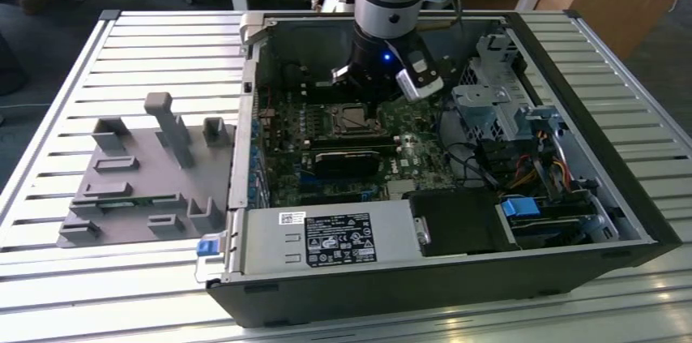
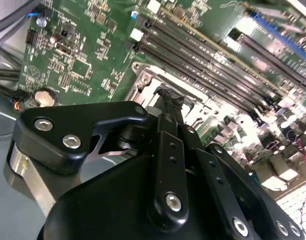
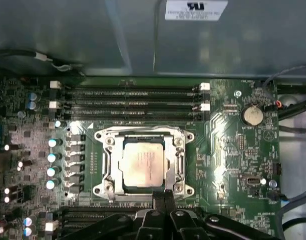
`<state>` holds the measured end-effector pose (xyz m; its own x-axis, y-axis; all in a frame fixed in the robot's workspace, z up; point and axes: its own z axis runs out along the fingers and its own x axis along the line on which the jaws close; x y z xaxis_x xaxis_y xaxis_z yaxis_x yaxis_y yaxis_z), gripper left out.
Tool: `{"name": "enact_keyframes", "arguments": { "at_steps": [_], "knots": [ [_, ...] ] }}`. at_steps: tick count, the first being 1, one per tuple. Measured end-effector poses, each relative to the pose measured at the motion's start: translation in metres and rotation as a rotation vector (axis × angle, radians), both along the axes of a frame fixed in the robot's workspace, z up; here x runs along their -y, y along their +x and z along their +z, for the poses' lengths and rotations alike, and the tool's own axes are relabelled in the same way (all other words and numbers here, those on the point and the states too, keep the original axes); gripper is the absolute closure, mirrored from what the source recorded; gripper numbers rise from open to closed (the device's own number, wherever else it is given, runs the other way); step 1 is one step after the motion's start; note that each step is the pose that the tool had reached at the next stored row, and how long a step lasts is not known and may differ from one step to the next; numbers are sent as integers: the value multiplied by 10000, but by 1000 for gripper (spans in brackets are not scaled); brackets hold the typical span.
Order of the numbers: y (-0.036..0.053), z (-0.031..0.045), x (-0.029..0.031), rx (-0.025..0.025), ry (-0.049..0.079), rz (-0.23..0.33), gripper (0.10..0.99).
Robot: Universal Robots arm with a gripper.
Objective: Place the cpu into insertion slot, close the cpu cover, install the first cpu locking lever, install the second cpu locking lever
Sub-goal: 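Install the second cpu locking lever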
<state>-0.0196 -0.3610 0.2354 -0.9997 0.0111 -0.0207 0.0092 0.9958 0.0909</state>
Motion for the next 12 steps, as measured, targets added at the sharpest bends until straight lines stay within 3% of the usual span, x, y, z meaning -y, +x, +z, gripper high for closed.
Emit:
{"name": "enact_keyframes", "arguments": {
  "at_steps": [5,12],
  "knots": [
    [-14,-4,64,0,-1,-2,969],
    [-175,-6,101,0,-1,-2,969]
  ]
}}
